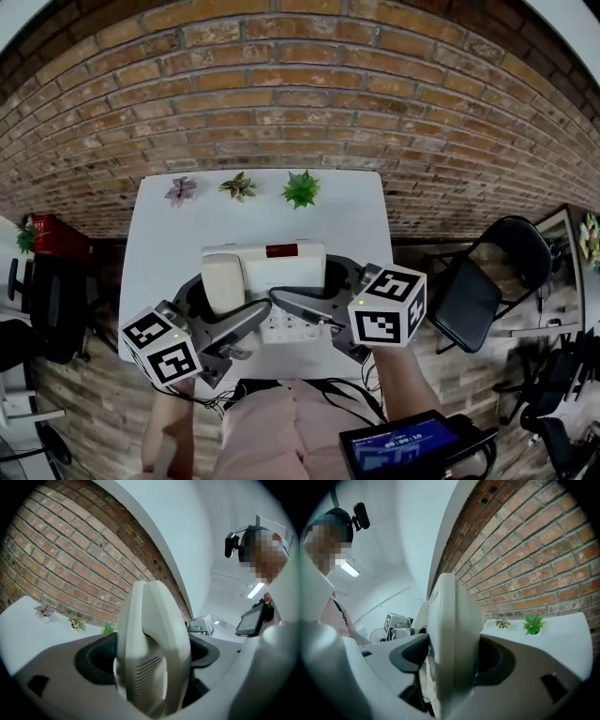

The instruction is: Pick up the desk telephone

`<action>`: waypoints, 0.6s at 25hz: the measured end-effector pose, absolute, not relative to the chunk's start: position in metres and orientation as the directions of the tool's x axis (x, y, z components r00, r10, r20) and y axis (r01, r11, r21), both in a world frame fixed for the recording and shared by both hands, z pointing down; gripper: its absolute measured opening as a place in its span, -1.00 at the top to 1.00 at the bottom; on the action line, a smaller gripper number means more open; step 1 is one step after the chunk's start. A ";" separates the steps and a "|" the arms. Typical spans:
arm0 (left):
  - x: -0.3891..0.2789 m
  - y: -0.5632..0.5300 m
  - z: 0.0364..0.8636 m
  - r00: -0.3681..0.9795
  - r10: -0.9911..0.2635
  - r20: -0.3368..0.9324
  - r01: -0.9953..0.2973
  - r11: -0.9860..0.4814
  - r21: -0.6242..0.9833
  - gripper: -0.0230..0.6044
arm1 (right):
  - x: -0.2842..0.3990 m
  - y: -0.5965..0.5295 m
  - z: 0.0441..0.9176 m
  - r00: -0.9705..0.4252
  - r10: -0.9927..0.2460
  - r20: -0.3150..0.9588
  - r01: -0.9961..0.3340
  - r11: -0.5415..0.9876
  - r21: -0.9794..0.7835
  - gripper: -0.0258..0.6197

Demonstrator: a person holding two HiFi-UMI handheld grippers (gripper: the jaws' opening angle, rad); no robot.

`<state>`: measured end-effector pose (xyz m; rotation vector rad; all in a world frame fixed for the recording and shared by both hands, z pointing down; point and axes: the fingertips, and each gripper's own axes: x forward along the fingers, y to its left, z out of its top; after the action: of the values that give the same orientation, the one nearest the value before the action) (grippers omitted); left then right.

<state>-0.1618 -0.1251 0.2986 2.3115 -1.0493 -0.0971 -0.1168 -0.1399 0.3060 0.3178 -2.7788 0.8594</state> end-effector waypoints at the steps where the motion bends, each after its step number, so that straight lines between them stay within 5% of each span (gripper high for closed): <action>1: -0.160 -0.125 0.294 0.686 -0.708 0.168 -0.665 -0.518 0.538 -0.51 | -0.115 -0.140 0.302 -0.954 -0.144 0.263 -0.267 0.809 -0.523 0.01; 15: -0.143 -0.121 0.287 0.677 -0.712 0.187 -0.682 -0.511 0.524 -0.51 | -0.099 -0.136 0.294 -0.957 -0.144 0.253 -0.260 0.815 -0.519 0.01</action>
<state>-0.1429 -0.1214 0.2867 2.3185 -1.0697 -0.0690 -0.0987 -0.1364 0.2936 0.3148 -2.7975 0.8426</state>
